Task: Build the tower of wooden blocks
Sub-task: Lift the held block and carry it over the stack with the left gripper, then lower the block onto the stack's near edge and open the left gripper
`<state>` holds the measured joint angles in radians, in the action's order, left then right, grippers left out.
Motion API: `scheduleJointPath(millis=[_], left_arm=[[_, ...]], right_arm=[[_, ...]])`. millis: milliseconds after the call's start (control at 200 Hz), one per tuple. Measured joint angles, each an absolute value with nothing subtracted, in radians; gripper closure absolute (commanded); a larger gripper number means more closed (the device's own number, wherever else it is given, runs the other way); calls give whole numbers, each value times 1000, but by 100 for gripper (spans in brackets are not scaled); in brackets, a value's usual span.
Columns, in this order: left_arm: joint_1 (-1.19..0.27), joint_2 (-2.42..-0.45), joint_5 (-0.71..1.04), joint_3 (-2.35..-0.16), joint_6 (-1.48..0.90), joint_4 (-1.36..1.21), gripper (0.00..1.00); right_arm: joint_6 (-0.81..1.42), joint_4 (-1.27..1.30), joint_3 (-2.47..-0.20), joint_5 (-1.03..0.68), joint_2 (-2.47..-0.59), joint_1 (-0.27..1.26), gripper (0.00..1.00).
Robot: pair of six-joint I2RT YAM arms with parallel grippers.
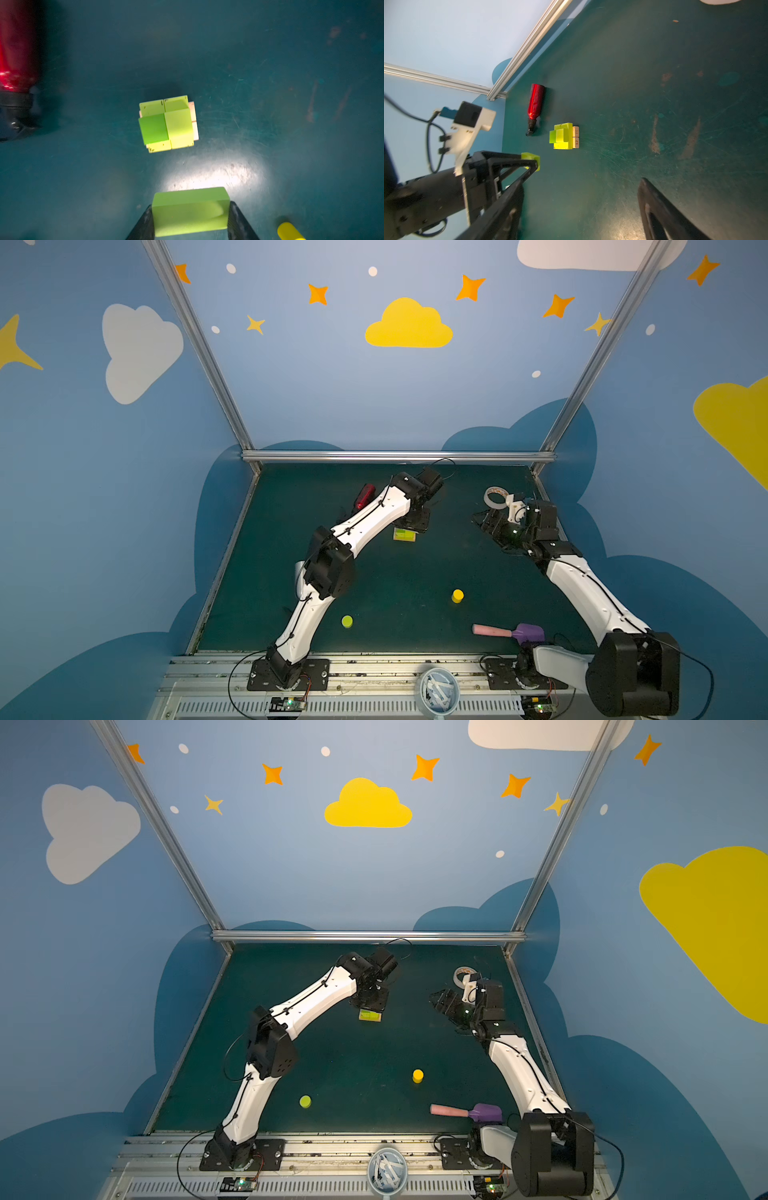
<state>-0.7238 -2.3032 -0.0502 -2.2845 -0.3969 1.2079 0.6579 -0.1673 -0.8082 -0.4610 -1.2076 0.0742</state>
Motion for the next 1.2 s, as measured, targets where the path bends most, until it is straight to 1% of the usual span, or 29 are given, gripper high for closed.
scheduleJointPath(millis=[110,225,511,1202], left_arm=[[-702,-2368,-35,-2357,-410,1235,55],[-678,-2394,-28,-2394,-425,1245,54],[-643,-2406,-17,-2406,-429,1247,53],[-622,-2471,35,-2406,-426,1201,50]], right_arm=[[658,-162,-804,-471,-1220,60,16],[658,-152,-799,-479,-1229,51,16],[659,-127,-796,-498,-1258,43,16],[675,-111,-796,-514,-1271,43,16]])
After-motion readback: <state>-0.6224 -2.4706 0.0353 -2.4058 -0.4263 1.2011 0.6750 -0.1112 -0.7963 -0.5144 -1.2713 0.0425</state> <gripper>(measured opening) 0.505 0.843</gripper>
